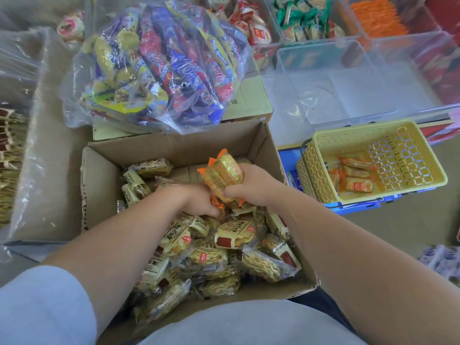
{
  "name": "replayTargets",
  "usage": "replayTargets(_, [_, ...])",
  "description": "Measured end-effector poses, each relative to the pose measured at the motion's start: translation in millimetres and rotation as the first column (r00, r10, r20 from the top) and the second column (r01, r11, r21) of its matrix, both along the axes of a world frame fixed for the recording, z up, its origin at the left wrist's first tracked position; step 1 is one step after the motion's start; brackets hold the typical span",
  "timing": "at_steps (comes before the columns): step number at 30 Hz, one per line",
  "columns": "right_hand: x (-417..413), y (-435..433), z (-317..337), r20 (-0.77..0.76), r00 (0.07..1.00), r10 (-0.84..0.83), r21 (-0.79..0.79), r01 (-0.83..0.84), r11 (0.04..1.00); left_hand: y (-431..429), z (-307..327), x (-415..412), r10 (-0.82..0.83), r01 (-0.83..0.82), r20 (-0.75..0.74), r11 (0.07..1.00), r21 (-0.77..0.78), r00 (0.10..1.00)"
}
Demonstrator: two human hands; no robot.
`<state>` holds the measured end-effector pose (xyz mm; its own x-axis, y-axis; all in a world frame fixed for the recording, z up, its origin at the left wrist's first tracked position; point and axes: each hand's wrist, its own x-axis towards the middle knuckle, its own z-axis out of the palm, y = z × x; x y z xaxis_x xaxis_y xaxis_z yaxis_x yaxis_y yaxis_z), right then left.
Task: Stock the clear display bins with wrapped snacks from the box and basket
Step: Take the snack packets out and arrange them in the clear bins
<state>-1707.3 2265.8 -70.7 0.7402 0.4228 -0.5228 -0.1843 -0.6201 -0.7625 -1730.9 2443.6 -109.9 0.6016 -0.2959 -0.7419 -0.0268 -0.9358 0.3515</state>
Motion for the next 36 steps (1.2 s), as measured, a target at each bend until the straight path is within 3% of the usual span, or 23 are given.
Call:
replayTargets(5, [8.7,13.3,-20.7,-0.154,0.972,0.18,-0.068,-0.192,0.979,19.6,11.6,-20.1,0.083,-0.083,0.013,0.997,0.011,0.996])
replayTargets(9, [4.8,20.0,-21.4,-0.194,0.953,0.233,-0.043,-0.246,0.968,30.6,17.2,-39.2,0.104,-0.103,0.058,0.995,-0.014,0.993])
replayTargets(14, [-3.9,8.9,-23.3,-0.165,0.986,0.007,0.055,0.002,0.998,47.8,19.2,-64.9,0.263,-0.243,0.18,0.962,-0.126,0.948])
replayTargets(19, [-11.8,4.6,-15.5,-0.178,0.963,-0.202,0.165,0.232,0.959,58.5,24.2,-74.7,0.483,-0.414,0.224,0.861,-0.294,0.846])
replayTargets(28, [-23.2,0.6,-7.9,-0.27,0.941,-0.203,0.125,0.243,0.962,46.1,23.3,-70.4,0.547,-0.499,0.243,0.834,-0.234,0.801])
replayTargets(33, [-25.8,-12.5,10.6,-0.307,0.913,-0.268,0.265,0.353,0.897,42.6,26.9,-67.7,0.565,-0.508,0.337,0.825,-0.246,0.753])
replayTargets(36, [-26.5,-30.6,30.6,-0.265,0.927,-0.264,0.335,0.345,0.877,49.7,34.0,-72.3,0.676,-0.565,0.359,0.736,-0.373,0.644])
